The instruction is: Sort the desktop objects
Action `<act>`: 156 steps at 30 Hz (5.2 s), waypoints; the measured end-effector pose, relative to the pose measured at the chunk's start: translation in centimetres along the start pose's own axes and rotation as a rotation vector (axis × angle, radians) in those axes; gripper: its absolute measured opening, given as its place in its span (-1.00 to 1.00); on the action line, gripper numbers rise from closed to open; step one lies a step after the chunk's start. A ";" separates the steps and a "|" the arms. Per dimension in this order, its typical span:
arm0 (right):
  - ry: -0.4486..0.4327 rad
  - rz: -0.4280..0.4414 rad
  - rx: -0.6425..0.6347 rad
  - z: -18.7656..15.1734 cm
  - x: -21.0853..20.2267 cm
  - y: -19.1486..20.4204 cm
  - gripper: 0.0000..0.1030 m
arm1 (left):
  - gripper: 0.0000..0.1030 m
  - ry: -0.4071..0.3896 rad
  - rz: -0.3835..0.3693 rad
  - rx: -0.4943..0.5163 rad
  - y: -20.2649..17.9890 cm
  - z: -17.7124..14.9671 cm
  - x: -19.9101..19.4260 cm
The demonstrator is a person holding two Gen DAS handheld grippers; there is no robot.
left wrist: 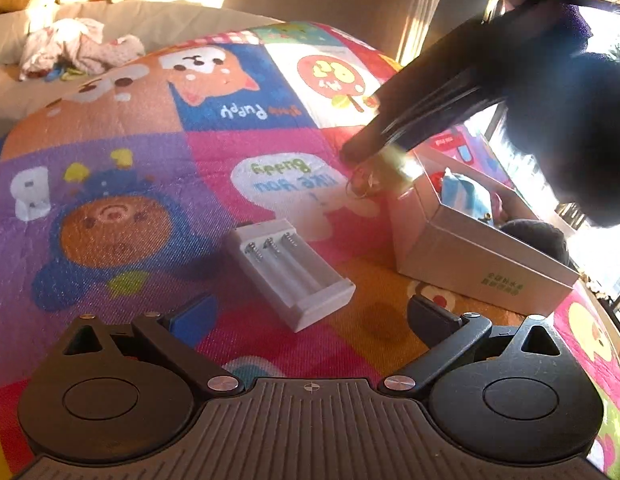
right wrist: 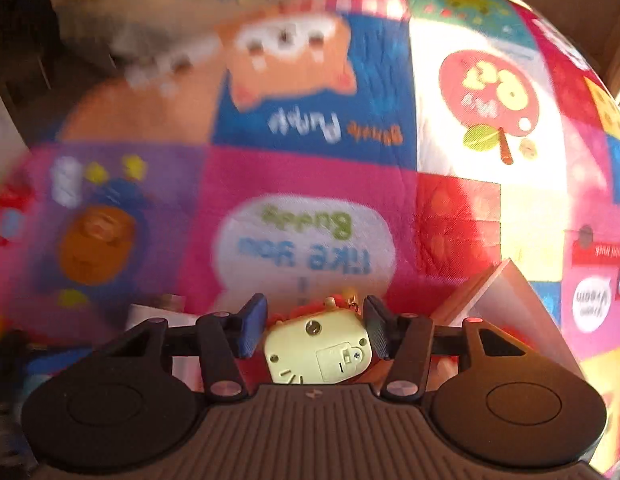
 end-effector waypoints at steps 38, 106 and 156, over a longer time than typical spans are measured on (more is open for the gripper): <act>-0.527 -0.064 0.589 -27.7 -14.0 -11.8 0.82 | 1.00 -0.063 -0.292 0.474 -15.2 -0.9 -0.6; -0.648 -0.331 -0.046 -17.8 -18.6 -0.2 -1.00 | 1.00 -0.109 0.150 -0.063 1.8 1.4 -5.1; -0.410 0.122 0.084 -15.2 -9.1 -0.4 -0.87 | 1.00 -0.065 0.124 -0.053 0.7 -1.5 -3.8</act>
Point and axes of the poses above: each gripper's, at about its wrist camera, not at the fingertips, and x roughly the way its jaws point, y to its left, z to its top, the point moved 7 cm from there along x, roughly the way its jaws point, and after that the axes turned 7 degrees about z, right-handed, at the moved point
